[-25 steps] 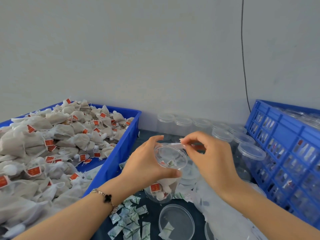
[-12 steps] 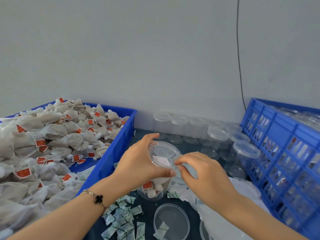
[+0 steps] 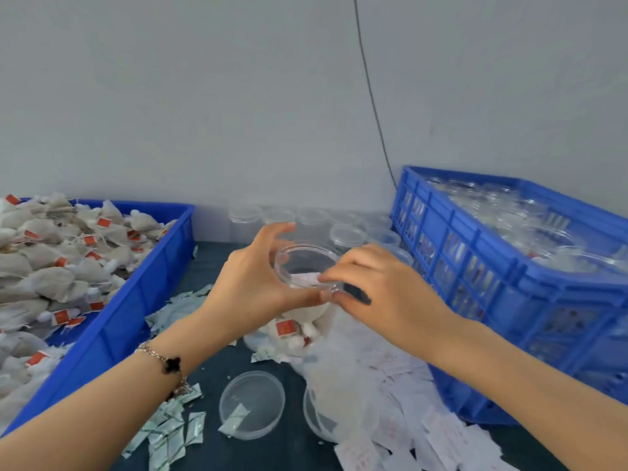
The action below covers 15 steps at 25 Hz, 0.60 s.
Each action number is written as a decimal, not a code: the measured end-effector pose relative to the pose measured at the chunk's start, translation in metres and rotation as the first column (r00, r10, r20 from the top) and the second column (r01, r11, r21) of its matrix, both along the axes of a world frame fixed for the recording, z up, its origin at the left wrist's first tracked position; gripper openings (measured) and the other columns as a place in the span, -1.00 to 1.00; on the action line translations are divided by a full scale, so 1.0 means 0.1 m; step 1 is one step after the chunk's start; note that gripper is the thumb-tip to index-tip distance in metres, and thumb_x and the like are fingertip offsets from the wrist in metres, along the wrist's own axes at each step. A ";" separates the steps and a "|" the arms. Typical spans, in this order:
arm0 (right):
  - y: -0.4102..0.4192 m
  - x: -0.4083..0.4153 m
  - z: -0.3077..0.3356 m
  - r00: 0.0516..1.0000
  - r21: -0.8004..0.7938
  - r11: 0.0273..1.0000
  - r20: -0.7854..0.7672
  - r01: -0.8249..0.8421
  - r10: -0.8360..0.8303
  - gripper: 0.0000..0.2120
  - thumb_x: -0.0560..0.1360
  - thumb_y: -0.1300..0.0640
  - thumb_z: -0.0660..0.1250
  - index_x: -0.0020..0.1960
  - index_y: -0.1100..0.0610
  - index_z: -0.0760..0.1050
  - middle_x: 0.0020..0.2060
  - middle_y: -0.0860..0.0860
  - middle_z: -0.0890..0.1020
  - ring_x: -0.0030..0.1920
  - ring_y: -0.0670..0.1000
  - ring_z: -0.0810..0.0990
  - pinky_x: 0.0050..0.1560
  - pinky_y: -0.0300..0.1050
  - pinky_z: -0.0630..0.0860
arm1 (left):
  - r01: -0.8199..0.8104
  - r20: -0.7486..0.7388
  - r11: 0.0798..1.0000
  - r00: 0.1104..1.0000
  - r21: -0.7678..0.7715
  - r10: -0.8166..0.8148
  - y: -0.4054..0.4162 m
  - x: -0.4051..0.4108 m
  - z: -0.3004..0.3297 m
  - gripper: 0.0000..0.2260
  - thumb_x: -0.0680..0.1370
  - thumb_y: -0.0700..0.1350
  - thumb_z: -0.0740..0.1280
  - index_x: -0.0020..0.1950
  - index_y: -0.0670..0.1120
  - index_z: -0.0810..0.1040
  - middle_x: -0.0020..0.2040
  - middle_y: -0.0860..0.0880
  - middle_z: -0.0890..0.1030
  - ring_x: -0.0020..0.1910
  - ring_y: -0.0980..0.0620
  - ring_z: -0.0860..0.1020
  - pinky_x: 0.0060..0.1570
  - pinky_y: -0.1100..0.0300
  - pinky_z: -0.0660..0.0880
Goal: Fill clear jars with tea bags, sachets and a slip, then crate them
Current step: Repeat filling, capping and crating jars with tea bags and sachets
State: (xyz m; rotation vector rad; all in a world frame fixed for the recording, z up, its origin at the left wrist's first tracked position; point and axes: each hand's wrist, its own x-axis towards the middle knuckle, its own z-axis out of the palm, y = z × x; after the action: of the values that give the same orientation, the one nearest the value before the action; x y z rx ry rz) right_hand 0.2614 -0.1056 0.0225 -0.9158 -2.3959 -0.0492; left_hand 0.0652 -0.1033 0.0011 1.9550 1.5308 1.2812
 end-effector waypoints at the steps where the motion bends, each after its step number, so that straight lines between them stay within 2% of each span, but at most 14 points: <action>1: -0.01 0.15 0.14 1.000 0.026 0.999 -0.005 0.022 -0.022 -0.83 0.45 0.11 0.42 0.03 0.11 0.64 -0.10 -0.02 0.60 0.01 -0.02 0.49 0.03 -0.18 0.42 | 0.030 0.005 0.999 1.000 0.020 -0.030 0.02 0.15 0.15 -0.09 0.04 0.32 0.53 0.33 0.23 0.30 -0.03 0.30 0.54 0.01 0.41 0.50 -0.06 0.50 0.40; 3: -0.01 0.47 0.46 0.997 0.090 0.993 -0.033 0.073 -0.070 -0.86 0.45 0.10 0.41 -0.03 0.12 0.65 -0.13 -0.01 0.60 -0.03 0.01 0.51 -0.01 -0.15 0.42 | 0.088 0.008 0.993 0.996 0.077 -0.089 0.06 0.49 0.49 -0.03 0.00 0.37 0.46 0.36 0.21 0.24 -0.03 0.28 0.53 0.00 0.41 0.51 -0.02 0.47 0.42; 5: -0.01 0.82 0.79 0.990 0.201 0.970 -0.062 0.134 -0.124 -0.85 0.43 0.08 0.39 -0.08 0.13 0.65 -0.16 0.02 0.60 -0.06 0.06 0.53 -0.03 -0.11 0.44 | 0.133 -0.005 0.977 0.991 0.168 -0.134 0.13 0.86 0.88 0.05 -0.02 0.39 0.42 0.41 0.15 0.20 -0.01 0.21 0.54 0.02 0.29 0.54 0.03 0.34 0.46; 7: 0.01 1.14 1.10 0.978 0.309 0.929 -0.106 0.202 -0.178 -0.85 0.41 0.09 0.38 -0.09 0.13 0.65 -0.19 0.04 0.60 -0.09 0.07 0.53 -0.06 -0.15 0.40 | 0.166 -0.032 0.954 0.986 0.248 -0.163 0.23 1.21 1.25 0.05 -0.01 0.39 0.42 0.42 0.12 0.21 0.03 0.13 0.56 0.04 0.19 0.56 0.03 0.32 0.46; 11: 0.03 1.78 1.46 0.932 0.395 0.845 -0.191 0.361 -0.309 -0.86 0.43 0.12 0.38 -0.07 0.14 0.65 -0.16 0.07 0.60 -0.06 0.11 0.52 -0.08 -0.12 0.35 | 0.263 -0.100 0.917 0.965 0.301 -0.244 0.41 1.90 1.74 -0.14 0.15 0.23 0.58 0.37 0.09 0.33 0.13 0.04 0.55 0.11 0.13 0.55 0.14 0.21 0.47; 15: 0.02 2.31 1.65 0.885 0.404 0.788 -0.180 0.465 -0.429 -0.88 0.44 0.14 0.42 -0.05 0.15 0.65 -0.12 0.10 0.60 -0.01 0.16 0.53 -0.02 0.00 0.42 | 0.343 -0.115 0.894 0.939 0.287 -0.324 0.60 2.51 1.90 -0.32 0.25 0.19 0.58 0.28 0.05 0.43 0.10 0.09 0.52 0.08 0.17 0.51 0.05 0.32 0.43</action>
State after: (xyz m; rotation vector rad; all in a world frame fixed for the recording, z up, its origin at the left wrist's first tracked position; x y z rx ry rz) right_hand 0.4922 -0.1037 0.1872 -1.2085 -1.9179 -0.6943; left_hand 0.3157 -0.0435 0.1910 2.3458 1.0007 1.3720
